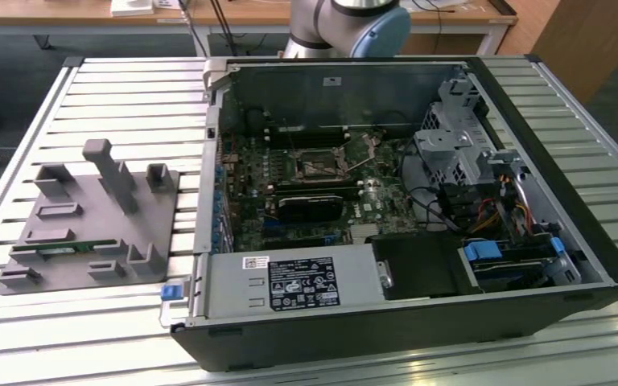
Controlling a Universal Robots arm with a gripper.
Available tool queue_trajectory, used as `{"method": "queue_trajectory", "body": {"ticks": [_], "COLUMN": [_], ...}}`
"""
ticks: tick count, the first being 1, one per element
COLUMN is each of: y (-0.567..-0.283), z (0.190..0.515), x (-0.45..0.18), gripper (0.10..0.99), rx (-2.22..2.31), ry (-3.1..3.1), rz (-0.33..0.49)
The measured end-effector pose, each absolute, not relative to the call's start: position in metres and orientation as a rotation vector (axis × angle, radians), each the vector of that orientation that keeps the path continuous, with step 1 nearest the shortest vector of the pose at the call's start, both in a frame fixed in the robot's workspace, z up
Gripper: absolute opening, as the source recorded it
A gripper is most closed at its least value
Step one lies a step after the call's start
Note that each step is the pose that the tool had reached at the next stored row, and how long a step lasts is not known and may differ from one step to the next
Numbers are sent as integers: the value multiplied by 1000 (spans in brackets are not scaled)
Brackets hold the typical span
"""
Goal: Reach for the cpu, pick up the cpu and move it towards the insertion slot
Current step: 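Pick up the cpu and move it towards the insertion slot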
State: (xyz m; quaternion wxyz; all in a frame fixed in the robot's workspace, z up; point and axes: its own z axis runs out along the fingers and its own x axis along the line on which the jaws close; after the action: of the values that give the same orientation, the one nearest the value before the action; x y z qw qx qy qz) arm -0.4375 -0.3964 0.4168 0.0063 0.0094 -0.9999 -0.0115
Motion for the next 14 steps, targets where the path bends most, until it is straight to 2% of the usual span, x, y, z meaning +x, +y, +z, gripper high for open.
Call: {"method": "queue_trajectory", "body": {"ticks": [14], "y": [-396], "z": [417], "x": [-409], "gripper": [545], "rx": [29], "ry": [-3129], "rz": [-36]}}
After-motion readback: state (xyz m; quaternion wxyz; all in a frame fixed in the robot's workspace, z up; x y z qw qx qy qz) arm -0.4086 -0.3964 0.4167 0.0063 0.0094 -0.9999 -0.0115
